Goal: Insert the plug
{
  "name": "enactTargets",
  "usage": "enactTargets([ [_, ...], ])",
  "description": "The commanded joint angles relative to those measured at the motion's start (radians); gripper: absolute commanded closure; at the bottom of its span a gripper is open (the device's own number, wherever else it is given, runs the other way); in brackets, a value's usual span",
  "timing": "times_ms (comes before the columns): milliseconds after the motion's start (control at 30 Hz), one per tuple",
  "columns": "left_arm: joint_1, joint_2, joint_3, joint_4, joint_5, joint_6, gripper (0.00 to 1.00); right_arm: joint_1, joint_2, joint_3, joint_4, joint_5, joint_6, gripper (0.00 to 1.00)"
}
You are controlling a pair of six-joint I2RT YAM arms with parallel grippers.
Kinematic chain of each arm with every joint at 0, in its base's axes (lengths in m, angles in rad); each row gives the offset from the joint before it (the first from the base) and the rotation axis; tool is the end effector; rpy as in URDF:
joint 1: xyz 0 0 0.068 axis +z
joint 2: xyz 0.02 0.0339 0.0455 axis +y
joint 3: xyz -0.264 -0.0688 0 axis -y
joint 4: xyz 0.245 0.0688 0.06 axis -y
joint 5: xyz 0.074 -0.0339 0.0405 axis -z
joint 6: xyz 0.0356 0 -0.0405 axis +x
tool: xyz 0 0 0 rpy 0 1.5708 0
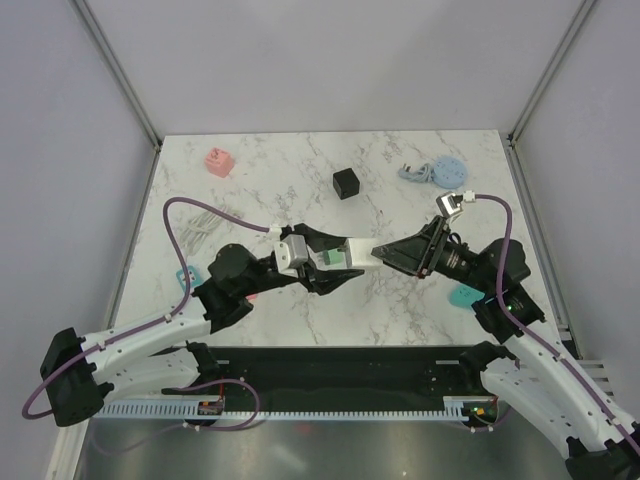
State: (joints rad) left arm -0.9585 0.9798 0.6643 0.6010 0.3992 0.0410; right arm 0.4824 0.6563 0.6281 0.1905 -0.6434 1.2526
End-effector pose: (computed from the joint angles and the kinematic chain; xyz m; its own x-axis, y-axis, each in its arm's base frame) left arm 0.1191 -0.1936 0.3438 0.2014 -0.2211 -0.9542 0.9609 0.2336 0.1487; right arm 0.1306 0.0925 0.3442 -0.8059 0.4358 -0.4008 -0.4162 0.0646 0.9070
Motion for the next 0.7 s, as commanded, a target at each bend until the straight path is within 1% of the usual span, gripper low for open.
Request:
enactTargets([
  [0,0.004,-0.015,0.003,0.108,0.053,-0.03,0.98,0.005,-0.001,-0.002,0.197,-0.036,0.111,0.15],
  [67,0.003,-0.012,-0.003,0.12,0.055,-0.032,0.98,0.002,0.011,-0.004,0.223,-0.05,0.137,0.19],
  [233,0.004,0.005,-0.002,0.141,0.061,-0.032,0.98,0.005,0.028,-0.008,0.221,-0.065,0.149,0.27],
  [400,0.003,0.017,0.001,0.155,0.072,-0.032,0.98,0.005,0.029,-0.014,0.204,-0.065,0.142,0.3],
  [500,0.003,0.026,0.0,0.174,0.073,-0.032,0.98,0.005,0.035,-0.022,0.242,-0.075,0.162,0.38],
  [533,0.003,0.026,-0.002,0.181,0.073,-0.032,0.98,0.005,0.035,-0.03,0.254,-0.078,0.169,0.44],
  [600,0.003,0.03,-0.005,0.189,0.075,-0.033,0.98,0.005,0.039,-0.037,0.299,-0.078,0.191,0.53],
  [633,0.003,0.031,-0.006,0.191,0.073,-0.032,0.98,0.005,0.04,-0.048,0.317,-0.078,0.198,0.62],
  [667,0.004,0.031,-0.006,0.191,0.066,-0.061,0.96,0.005,0.042,-0.051,0.357,-0.081,0.205,0.67],
])
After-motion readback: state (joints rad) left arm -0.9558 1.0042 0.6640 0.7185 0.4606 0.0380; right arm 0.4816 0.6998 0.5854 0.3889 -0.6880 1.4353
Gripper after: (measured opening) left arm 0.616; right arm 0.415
